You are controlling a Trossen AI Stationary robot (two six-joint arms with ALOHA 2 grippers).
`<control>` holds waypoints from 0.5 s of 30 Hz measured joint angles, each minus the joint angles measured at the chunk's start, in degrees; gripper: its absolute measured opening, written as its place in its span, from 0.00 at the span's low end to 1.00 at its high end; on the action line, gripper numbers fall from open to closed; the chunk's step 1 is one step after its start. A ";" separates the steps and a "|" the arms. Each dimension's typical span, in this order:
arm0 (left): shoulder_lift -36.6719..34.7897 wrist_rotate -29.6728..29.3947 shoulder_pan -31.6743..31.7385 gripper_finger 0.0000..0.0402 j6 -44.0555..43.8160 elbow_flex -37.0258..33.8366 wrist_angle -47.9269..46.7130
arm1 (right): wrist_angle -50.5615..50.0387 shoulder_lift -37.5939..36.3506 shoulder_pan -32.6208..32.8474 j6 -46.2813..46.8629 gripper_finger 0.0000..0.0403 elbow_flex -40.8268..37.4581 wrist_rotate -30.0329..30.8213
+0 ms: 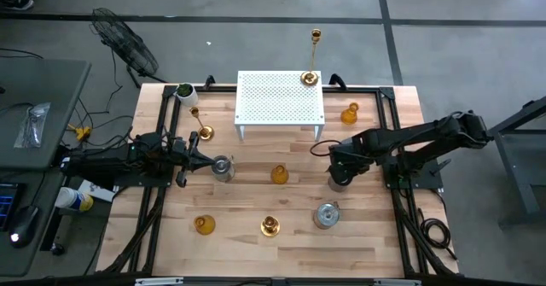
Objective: Pick & Place candle stick holders
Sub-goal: Put the brown and silver scented candle on the shelf
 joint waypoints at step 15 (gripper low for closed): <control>0.00 0.00 -0.02 0.00 0.00 -0.02 -0.01 | -0.88 -0.07 -0.37 -2.12 0.01 2.99 -0.42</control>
